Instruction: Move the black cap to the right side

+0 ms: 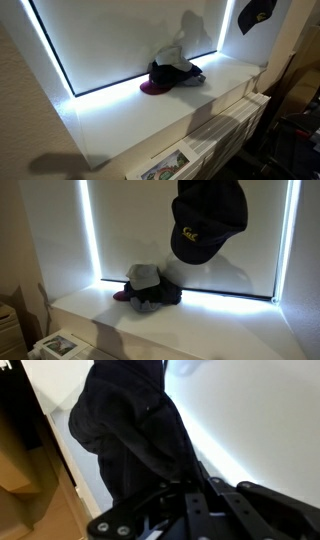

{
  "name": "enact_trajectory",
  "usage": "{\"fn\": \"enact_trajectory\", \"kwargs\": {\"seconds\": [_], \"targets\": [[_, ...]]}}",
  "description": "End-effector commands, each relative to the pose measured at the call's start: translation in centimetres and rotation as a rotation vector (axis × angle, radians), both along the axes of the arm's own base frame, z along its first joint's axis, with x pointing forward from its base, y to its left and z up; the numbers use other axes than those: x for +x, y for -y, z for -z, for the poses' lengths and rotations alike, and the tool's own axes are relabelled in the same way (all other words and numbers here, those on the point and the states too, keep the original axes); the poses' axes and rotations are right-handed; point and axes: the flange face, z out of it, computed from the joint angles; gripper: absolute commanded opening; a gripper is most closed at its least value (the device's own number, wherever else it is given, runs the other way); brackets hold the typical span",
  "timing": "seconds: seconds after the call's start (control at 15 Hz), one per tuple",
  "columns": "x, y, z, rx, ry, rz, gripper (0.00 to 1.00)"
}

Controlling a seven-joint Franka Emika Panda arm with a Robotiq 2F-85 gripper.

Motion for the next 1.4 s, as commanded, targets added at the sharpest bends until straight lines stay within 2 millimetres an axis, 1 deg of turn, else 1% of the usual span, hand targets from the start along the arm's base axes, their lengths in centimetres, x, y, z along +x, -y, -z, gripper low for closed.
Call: {"fn": "enact_trajectory", "kwargs": {"seconds": [0.0,0.13,0.27,0.47,0.6,0.67,0.8,1.2,1.27,1.33], "targets": [[1.5,0.6,0.7,-0.069,-0.019,0.05,0.01],[2.8,0.1,2.1,-0.068,-0.024,0.008,0.01],[4.1,0.0,3.9,-0.03,-0.019,-0.037,0.01],[5.1,0.2,5.7,0.002,-0.014,-0.062,0.01],[5.4,0.8,6.6,0.021,-0.007,-0.049,0.01],[4.8,-0.2,6.6,0.015,-0.031,-0.047,0.06],[5.1,0.3,7.1,0.024,-0.032,-0.043,0.06],[5.1,0.4,6.8,0.021,-0.027,-0.042,0.06],[5.2,0.7,6.5,-0.01,-0.02,0.002,0.01],[5.0,2.4,4.8,-0.031,0.039,0.083,0.01]]}}
